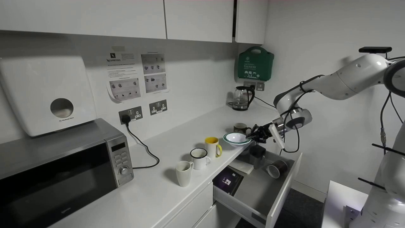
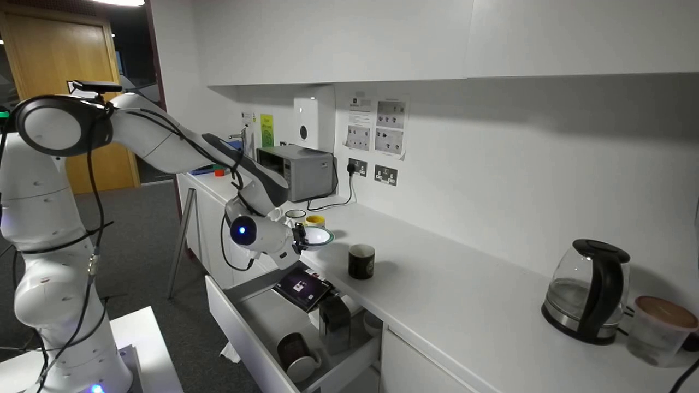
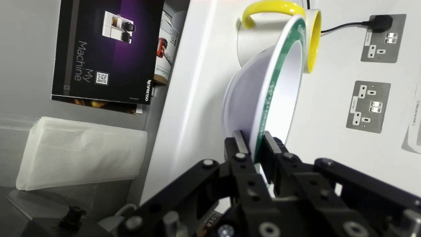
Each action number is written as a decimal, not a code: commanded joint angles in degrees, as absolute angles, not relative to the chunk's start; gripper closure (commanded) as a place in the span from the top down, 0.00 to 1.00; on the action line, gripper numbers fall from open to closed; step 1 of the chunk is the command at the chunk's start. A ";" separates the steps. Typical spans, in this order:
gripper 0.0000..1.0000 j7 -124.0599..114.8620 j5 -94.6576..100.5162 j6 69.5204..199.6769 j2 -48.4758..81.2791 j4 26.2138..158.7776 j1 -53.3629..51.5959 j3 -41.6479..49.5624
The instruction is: Take the green and white bowl out of the open drawer and place it on the countertop
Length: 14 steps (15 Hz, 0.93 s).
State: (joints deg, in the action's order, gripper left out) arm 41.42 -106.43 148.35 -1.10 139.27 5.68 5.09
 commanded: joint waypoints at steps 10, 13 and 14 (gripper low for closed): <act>0.04 41.40 -107.27 150.91 0.29 134.02 4.82 4.70; 0.04 41.71 -107.42 150.74 0.65 133.69 4.90 4.78; 0.04 41.83 -107.49 150.61 0.80 133.59 4.92 4.81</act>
State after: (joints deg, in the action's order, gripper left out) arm 41.40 -106.43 149.10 -0.15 135.34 5.10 4.99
